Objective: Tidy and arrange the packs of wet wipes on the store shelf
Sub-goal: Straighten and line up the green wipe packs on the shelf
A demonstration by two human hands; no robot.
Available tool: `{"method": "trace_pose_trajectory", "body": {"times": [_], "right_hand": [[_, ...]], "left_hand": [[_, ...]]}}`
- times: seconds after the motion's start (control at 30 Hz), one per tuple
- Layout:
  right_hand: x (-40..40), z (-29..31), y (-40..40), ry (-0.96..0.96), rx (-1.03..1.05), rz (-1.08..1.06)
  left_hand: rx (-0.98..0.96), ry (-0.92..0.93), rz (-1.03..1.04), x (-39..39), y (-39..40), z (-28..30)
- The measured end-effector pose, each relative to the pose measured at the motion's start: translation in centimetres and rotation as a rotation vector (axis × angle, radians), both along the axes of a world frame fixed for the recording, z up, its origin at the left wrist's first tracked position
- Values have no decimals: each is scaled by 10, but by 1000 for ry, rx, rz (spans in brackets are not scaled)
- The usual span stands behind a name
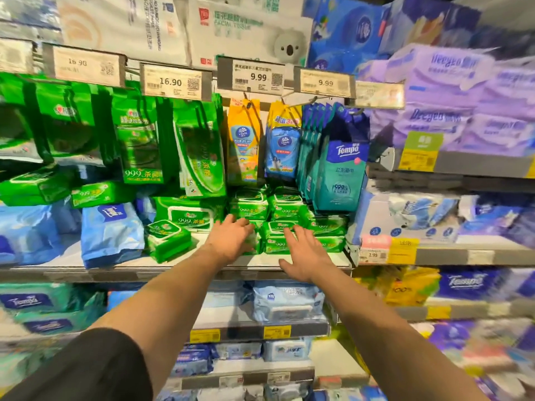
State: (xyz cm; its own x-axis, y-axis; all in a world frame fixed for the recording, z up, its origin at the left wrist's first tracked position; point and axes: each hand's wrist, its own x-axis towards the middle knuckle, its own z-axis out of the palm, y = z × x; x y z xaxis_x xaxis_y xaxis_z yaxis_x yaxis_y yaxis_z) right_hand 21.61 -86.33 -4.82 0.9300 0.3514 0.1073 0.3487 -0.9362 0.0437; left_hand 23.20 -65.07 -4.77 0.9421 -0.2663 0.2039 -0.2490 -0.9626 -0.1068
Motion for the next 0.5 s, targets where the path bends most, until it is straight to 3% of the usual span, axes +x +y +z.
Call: {"method": "trace_pose_trajectory", "body": {"times": [0.13, 0.5], "right_hand": [[4, -3, 7, 10, -2, 8], [19, -5, 35, -1, -26, 3]], "left_hand": [[-95, 119, 58, 6, 15, -6], [-248, 58, -12, 21, 10, -17]]}}
